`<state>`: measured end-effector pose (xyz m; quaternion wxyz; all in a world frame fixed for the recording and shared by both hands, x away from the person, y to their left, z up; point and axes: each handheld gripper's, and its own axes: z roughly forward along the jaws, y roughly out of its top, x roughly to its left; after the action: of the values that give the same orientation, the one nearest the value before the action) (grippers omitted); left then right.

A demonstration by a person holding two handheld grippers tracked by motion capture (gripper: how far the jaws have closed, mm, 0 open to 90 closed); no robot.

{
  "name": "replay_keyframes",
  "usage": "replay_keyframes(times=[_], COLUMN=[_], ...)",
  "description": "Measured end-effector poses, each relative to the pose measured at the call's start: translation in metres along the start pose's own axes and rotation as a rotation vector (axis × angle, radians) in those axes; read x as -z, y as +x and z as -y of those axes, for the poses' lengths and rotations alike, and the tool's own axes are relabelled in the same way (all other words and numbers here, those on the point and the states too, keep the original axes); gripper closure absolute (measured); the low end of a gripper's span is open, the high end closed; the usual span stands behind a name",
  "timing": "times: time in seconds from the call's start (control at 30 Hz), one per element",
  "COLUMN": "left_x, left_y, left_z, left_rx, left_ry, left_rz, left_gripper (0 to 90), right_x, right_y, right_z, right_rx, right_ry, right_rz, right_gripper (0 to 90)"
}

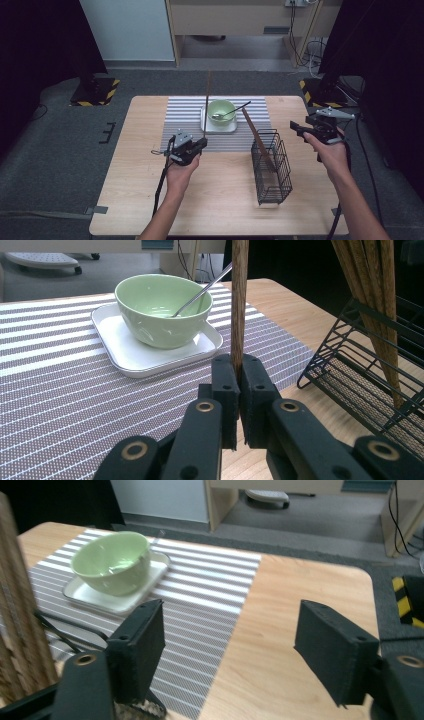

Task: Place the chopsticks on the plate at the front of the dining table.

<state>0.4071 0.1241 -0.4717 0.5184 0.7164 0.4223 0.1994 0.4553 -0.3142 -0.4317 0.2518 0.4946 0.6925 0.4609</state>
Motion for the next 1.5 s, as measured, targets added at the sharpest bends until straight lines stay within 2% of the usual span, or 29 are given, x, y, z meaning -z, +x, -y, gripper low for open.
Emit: replay_keyframes(times=[0.1,0.27,0.3,0.4,0.43,0.53,0.57,0.73,0.77,1.07,1.17,1.37,1.5], left_x=[0.002,0.004,0.005,0.006,0.006,0.005,0.004,0.002,0.000,-0.011,-0.014,-0.015,-0.017], left_y=[0.000,-0.001,-0.001,-0.002,-0.002,-0.001,0.000,0.001,0.002,0.010,0.011,0.012,0.012], left_z=[-0.006,-0.013,-0.014,-0.018,-0.019,-0.022,-0.023,-0.023,-0.022,-0.018,-0.018,-0.025,-0.029], left_rx=[-0.005,-0.007,-0.009,-0.015,-0.012,-0.017,-0.018,-0.011,-0.024,-0.007,-0.001,-0.003,0.005], left_ry=[-0.002,-0.010,-0.009,-0.008,-0.007,-0.005,-0.004,-0.004,0.006,0.020,0.021,0.020,0.016], left_rz=[-0.006,-0.013,-0.015,-0.025,-0.026,-0.036,-0.045,-0.056,-0.068,-0.095,-0.099,-0.109,-0.119], left_gripper=[86.2,86.1,86.1,86.1,86.1,86.1,86.1,86.1,86.1,86.1,86.1,86.1,86.1], right_x=[-0.002,-0.007,-0.011,-0.015,-0.020,-0.026,-0.029,-0.035,-0.038,-0.048,-0.053,-0.057,-0.060], right_y=[-0.006,-0.010,-0.012,-0.012,-0.012,-0.012,-0.012,-0.012,-0.011,-0.007,-0.004,-0.001,0.002], right_z=[0.017,0.033,0.041,0.049,0.058,0.067,0.076,0.090,0.095,0.107,0.110,0.112,0.113], right_rx=[-0.019,-0.042,-0.055,-0.057,-0.069,-0.072,-0.079,-0.089,-0.093,-0.091,-0.077,-0.069,-0.046], right_ry=[0.022,0.046,0.067,0.085,0.106,0.137,0.156,0.188,0.201,0.245,0.262,0.273,0.275], right_rz=[0.011,0.027,0.034,0.044,0.053,0.079,0.100,0.116,0.123,0.146,0.165,0.176,0.195], right_gripper=[23.1,19.2,17.0,15.2,12.7,11.6,10.9,10.1,9.8,9.4,9.5,9.4,8.4])
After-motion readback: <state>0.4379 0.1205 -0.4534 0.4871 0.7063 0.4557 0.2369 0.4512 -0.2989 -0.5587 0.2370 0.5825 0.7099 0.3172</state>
